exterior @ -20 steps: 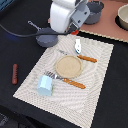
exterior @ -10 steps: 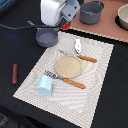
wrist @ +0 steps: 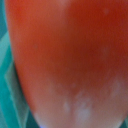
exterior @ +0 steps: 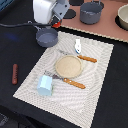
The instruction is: Interact with the objects in diverse but meaningful ways.
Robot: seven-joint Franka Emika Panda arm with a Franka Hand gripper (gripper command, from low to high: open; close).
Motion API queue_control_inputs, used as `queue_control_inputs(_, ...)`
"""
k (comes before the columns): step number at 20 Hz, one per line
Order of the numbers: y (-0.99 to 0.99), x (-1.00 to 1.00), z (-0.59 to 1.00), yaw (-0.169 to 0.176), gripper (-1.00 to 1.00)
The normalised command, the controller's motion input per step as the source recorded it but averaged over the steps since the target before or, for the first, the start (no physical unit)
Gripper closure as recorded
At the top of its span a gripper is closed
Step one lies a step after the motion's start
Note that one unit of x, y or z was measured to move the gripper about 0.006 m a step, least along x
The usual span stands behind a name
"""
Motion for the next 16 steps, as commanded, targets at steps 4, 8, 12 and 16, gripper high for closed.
queue_control_inputs(4, 0.3, -1.0, -0.52, 0.056, 1.0)
queue_control_inputs(8, 0.29, -0.98, -0.51, 0.058, 1.0)
queue_control_inputs(12, 0.22, -0.71, -0.36, 0.056, 1.0)
queue_control_inputs(16, 0.14, -0.33, -0.18, 0.039, 1.0)
